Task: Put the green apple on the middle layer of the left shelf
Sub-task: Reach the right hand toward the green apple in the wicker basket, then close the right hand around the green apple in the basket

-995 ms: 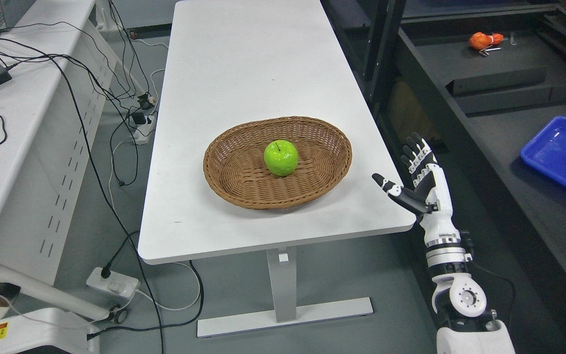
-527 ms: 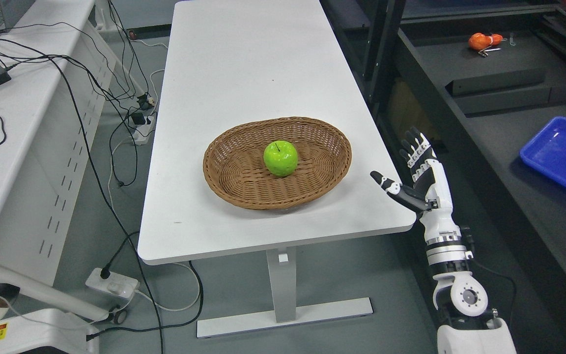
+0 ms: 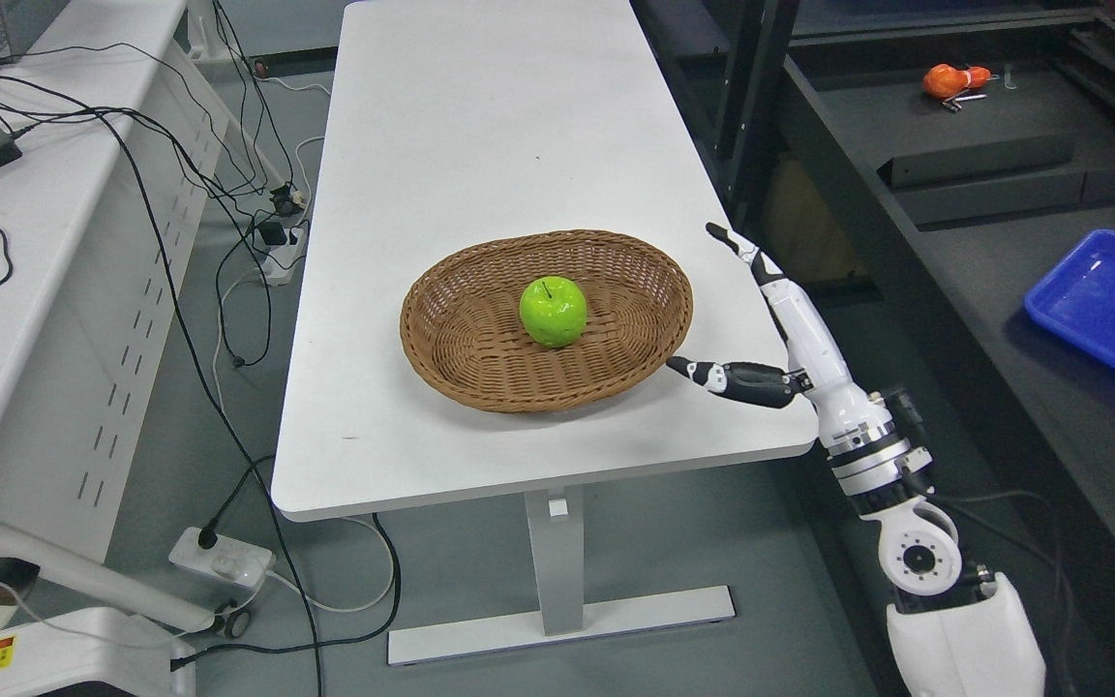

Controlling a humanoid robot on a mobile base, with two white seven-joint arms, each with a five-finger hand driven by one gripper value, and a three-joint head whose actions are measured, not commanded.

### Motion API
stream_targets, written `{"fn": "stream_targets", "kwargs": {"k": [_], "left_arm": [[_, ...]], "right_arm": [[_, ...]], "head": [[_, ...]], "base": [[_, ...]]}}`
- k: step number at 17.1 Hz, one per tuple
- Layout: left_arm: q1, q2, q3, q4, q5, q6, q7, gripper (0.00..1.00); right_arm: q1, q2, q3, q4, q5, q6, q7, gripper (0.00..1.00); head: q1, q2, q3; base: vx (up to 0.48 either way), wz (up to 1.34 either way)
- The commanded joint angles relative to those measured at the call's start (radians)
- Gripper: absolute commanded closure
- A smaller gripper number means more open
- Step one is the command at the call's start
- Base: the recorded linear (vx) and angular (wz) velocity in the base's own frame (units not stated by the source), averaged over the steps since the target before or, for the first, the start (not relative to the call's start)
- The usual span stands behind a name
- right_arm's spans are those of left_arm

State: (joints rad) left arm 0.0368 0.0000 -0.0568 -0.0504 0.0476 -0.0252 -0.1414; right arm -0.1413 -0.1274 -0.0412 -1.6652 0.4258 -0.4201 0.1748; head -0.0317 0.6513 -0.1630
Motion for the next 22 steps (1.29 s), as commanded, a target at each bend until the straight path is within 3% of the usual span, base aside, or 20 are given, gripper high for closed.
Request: {"fn": "stream_targets", "kwargs": {"k": [1, 3, 6, 10, 16, 22], "left_arm": [[0.000, 0.017, 0.000, 0.001, 0.000, 0.001, 0.000, 0.00], [0.000, 0.017, 0.000, 0.001, 0.000, 0.001, 0.000, 0.00], [0.000, 0.017, 0.000, 0.001, 0.000, 0.001, 0.000, 0.00], [0.000, 0.017, 0.000, 0.000, 0.000, 0.001, 0.000, 0.00], [0.000, 0.017, 0.000, 0.000, 0.000, 0.001, 0.000, 0.00], [0.000, 0.017, 0.000, 0.000, 0.000, -0.001, 0.000, 0.00]], "right_arm": [[-0.059, -0.074, 0.122, -0.044, 0.086, 0.003, 0.139, 0.00], [-0.127, -0.054, 0.223, -0.030, 0.120, 0.110, 0.204, 0.00], [-0.251, 0.005, 0.262, 0.088, 0.220, 0.187, 0.331, 0.00], [-0.362, -0.009, 0.264, 0.223, 0.226, 0.276, 0.350, 0.01], [-0.435, -0.026, 0.323, 0.392, 0.232, 0.320, 0.427, 0.01], [-0.428, -0.148, 0.422, 0.400, 0.232, 0.304, 0.425, 0.01]], "head": [[0.0000, 0.000, 0.000], [0.0000, 0.000, 0.000], [0.0000, 0.000, 0.000], [0.0000, 0.000, 0.000], [0.0000, 0.000, 0.000], [0.0000, 0.000, 0.000]], "base": [[0.000, 0.00], [0.000, 0.00], [0.000, 0.00], [0.007, 0.00], [0.074, 0.05], [0.141, 0.03]]}}
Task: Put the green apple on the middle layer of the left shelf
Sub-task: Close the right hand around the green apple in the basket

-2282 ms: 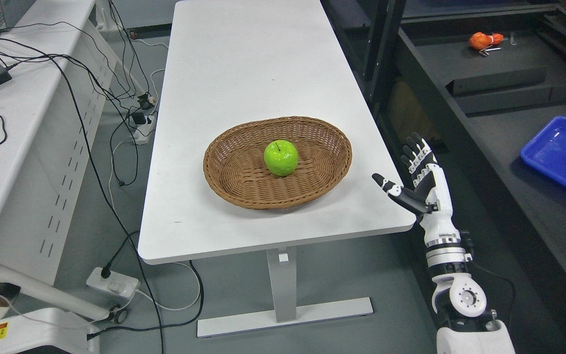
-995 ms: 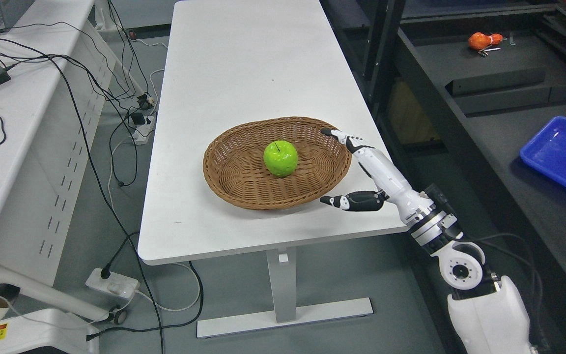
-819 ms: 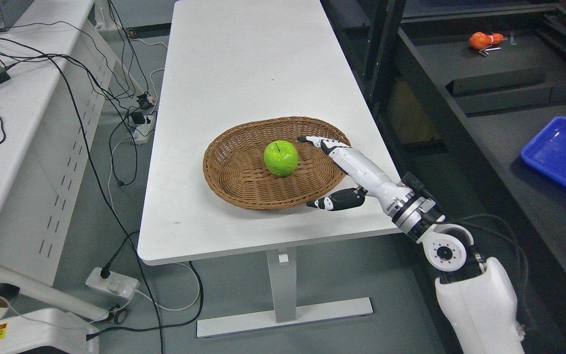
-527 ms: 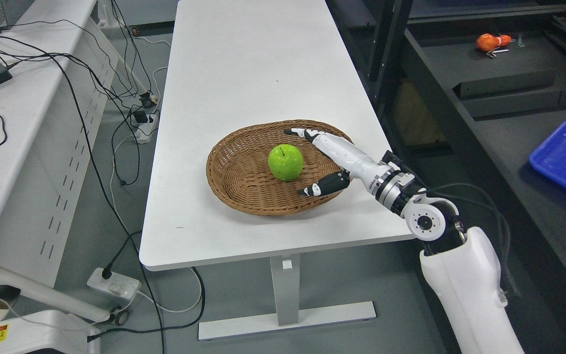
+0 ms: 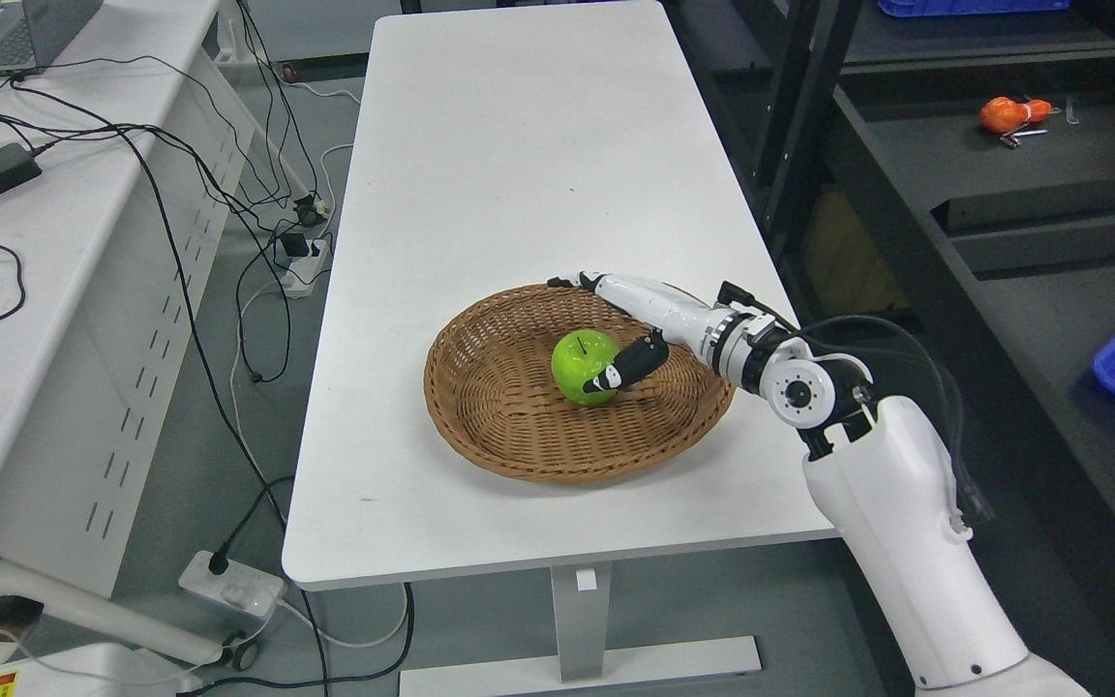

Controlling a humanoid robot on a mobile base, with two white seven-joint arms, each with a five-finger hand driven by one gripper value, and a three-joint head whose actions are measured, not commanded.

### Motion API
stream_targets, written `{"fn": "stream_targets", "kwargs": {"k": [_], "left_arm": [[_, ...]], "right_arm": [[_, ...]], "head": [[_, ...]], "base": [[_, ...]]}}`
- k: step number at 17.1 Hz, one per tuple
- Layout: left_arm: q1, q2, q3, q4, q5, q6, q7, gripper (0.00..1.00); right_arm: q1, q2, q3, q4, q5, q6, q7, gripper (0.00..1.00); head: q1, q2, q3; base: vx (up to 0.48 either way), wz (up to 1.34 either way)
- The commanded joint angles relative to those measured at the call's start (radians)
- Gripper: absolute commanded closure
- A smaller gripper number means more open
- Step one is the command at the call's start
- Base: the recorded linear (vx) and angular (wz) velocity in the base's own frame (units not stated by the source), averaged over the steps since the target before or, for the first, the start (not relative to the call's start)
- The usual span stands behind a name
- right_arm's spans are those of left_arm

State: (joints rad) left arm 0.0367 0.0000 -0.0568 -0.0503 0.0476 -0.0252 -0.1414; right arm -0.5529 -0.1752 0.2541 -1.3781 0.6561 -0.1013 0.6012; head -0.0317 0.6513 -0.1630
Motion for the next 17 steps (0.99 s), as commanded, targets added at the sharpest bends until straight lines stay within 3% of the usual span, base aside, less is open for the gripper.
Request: {"fn": "stream_targets", "kwargs": {"k": [1, 7, 11, 17], "left_arm": [[0.000, 0.017, 0.000, 0.000, 0.000, 0.001, 0.000, 0.00], [0.000, 0.017, 0.000, 0.001, 0.000, 0.001, 0.000, 0.00], [0.000, 0.017, 0.000, 0.000, 0.000, 0.001, 0.000, 0.00], [0.000, 0.017, 0.000, 0.000, 0.000, 0.001, 0.000, 0.00]], "right_arm": [[-0.015, -0.122, 0.142, 0.113, -0.003, -0.040, -0.001, 0.01], [0.014, -0.168, 0.154, 0.106, -0.049, -0.117, 0.003, 0.01], [0.011, -0.168, 0.137, 0.100, -0.047, -0.139, -0.003, 0.16], [0.016, -0.182, 0.035, 0.070, -0.047, -0.218, -0.014, 0.85]], "head": [[0.0000, 0.000, 0.000], [0.0000, 0.000, 0.000], [0.0000, 0.000, 0.000], [0.0000, 0.000, 0.000]], "base": [[0.111, -0.05], [0.059, -0.01], [0.004, -0.01], [0.000, 0.00]]}}
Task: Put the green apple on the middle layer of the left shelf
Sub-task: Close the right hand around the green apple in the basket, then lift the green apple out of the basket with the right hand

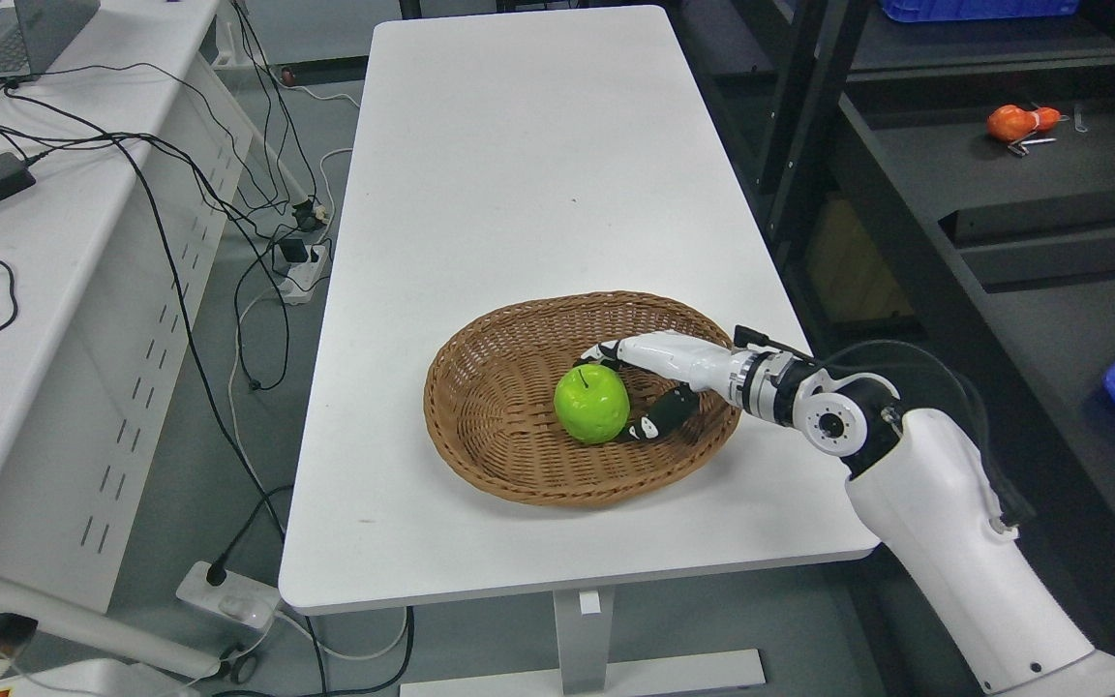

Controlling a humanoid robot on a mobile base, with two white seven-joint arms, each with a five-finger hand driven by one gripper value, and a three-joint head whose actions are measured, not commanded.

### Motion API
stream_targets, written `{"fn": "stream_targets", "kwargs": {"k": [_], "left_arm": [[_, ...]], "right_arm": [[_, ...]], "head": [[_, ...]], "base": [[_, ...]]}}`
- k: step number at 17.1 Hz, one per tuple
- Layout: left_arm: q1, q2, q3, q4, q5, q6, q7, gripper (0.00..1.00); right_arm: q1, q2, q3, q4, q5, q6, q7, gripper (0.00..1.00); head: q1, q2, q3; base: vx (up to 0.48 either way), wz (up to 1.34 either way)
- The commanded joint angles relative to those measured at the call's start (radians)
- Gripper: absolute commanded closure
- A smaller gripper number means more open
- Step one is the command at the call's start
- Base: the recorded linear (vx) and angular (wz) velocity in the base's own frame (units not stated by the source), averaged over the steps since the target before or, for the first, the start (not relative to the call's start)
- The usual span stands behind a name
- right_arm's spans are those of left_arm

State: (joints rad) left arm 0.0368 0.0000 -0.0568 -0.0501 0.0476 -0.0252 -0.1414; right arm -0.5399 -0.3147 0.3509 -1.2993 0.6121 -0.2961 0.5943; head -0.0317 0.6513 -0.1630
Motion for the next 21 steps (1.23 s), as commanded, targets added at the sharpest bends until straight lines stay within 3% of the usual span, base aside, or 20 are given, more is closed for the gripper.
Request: {"fn": "stream_targets", "kwargs": {"k": [1, 4, 6, 9, 11, 13, 16, 21], "left_arm": [[0.000, 0.017, 0.000, 0.000, 0.000, 0.001, 0.000, 0.00], [0.000, 0.017, 0.000, 0.001, 0.000, 0.001, 0.000, 0.00], [0.000, 0.017, 0.000, 0.000, 0.000, 0.001, 0.000, 0.00], [0.000, 0.017, 0.000, 0.000, 0.000, 0.001, 0.000, 0.00], [0.000, 0.017, 0.000, 0.000, 0.000, 0.001, 0.000, 0.00], [0.000, 0.017, 0.000, 0.000, 0.000, 0.001, 0.000, 0.00], [0.000, 0.017, 0.000, 0.000, 0.000, 0.001, 0.000, 0.00], [0.000, 0.017, 0.000, 0.000, 0.000, 0.001, 0.000, 0.00]], "right_arm": [[0.004, -0.046, -0.084, -0.014, -0.003, -0.026, -0.007, 0.93], [0.026, -0.061, -0.136, -0.072, -0.002, -0.029, -0.030, 0.97], [0.044, -0.063, -0.205, -0.103, 0.005, -0.012, -0.120, 1.00], [0.083, -0.061, -0.292, -0.153, 0.012, 0.105, -0.394, 1.00], [0.127, -0.055, -0.322, -0.178, 0.011, 0.191, -0.642, 1.00], [0.168, -0.049, -0.363, -0.205, 0.008, 0.239, -0.787, 1.00], [0.225, 0.009, -0.426, -0.230, 0.006, 0.239, -0.823, 1.00], [0.271, 0.025, -0.428, -0.253, 0.005, 0.244, -0.823, 1.00]], "head": [[0.0000, 0.000, 0.000], [0.0000, 0.000, 0.000], [0.0000, 0.000, 0.000], [0.0000, 0.000, 0.000], [0.0000, 0.000, 0.000], [0.0000, 0.000, 0.000], [0.0000, 0.000, 0.000], [0.0000, 0.000, 0.000]], "base": [[0.000, 0.00], [0.000, 0.00], [0.000, 0.00], [0.000, 0.00], [0.000, 0.00], [0.000, 0.00], [0.002, -0.01], [0.000, -0.01]]}}
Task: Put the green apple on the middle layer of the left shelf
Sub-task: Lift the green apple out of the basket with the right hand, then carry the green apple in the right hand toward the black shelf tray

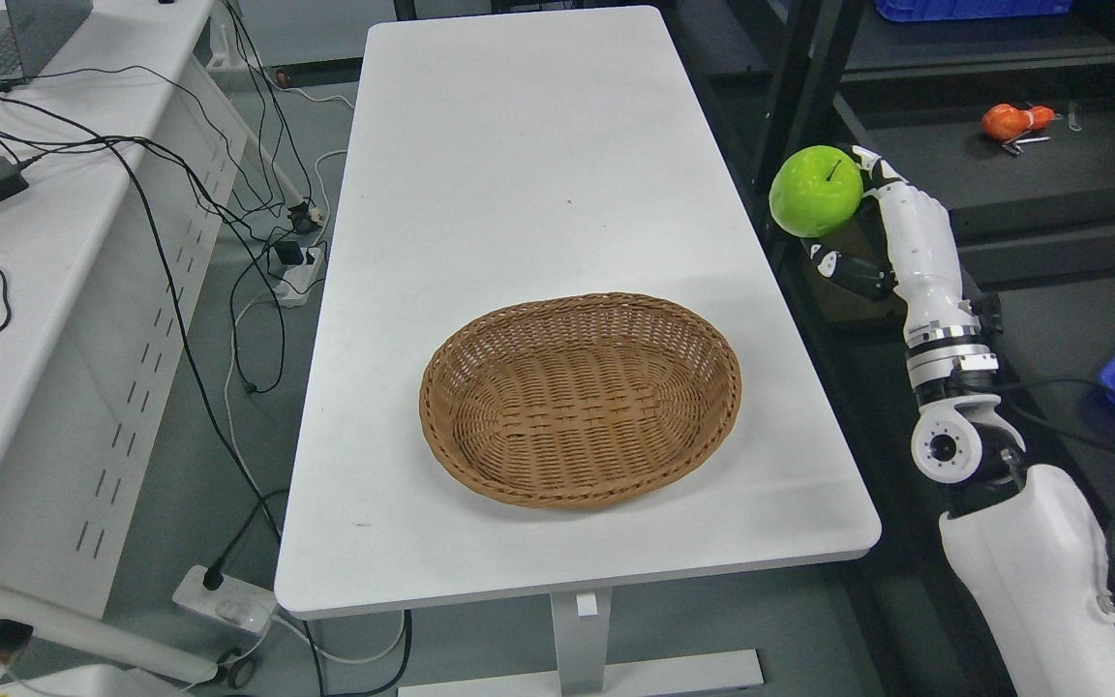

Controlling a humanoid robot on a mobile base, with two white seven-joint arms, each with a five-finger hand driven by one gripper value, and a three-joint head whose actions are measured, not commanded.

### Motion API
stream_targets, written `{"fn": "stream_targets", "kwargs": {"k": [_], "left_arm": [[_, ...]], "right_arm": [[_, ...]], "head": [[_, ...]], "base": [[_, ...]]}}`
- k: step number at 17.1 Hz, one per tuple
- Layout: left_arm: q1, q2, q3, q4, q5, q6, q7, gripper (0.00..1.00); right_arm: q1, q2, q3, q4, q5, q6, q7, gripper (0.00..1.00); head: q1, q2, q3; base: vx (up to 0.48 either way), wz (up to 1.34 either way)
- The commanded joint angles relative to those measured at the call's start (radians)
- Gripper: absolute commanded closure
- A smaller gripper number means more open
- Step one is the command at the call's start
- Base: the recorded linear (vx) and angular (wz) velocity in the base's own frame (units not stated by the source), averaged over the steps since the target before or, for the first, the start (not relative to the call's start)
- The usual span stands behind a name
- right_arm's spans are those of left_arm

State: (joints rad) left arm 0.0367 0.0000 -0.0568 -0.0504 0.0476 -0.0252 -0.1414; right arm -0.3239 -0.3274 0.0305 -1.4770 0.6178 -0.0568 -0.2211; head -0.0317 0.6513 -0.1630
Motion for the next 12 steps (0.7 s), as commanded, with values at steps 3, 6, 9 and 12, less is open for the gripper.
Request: {"fn": "stream_targets", "kwargs": {"k": [3, 6, 9, 12], "left_arm": [[0.000, 0.017, 0.000, 0.000, 0.000, 0.001, 0.000, 0.00], [0.000, 0.017, 0.000, 0.000, 0.000, 0.001, 0.000, 0.00], [0.000, 0.017, 0.000, 0.000, 0.000, 0.001, 0.000, 0.00], [0.000, 0.017, 0.000, 0.001, 0.000, 0.001, 0.000, 0.00]], "right_arm": [[0.086, 0.044, -0.106, -0.088, -0.004, 0.002, 0.002, 1.00], [0.117, 0.047, -0.098, -0.094, -0.004, -0.003, 0.040, 1.00], [0.141, 0.047, -0.100, -0.097, -0.004, -0.003, 0.094, 1.00], [0.147, 0.048, -0.103, -0.106, -0.007, 0.000, 0.095, 1.00]], "head": [[0.0000, 0.000, 0.000], [0.0000, 0.000, 0.000], [0.0000, 0.000, 0.000], [0.0000, 0.000, 0.000]], "base": [[-0.015, 0.00], [-0.075, 0.00], [-0.171, 0.00], [-0.237, 0.09]]}}
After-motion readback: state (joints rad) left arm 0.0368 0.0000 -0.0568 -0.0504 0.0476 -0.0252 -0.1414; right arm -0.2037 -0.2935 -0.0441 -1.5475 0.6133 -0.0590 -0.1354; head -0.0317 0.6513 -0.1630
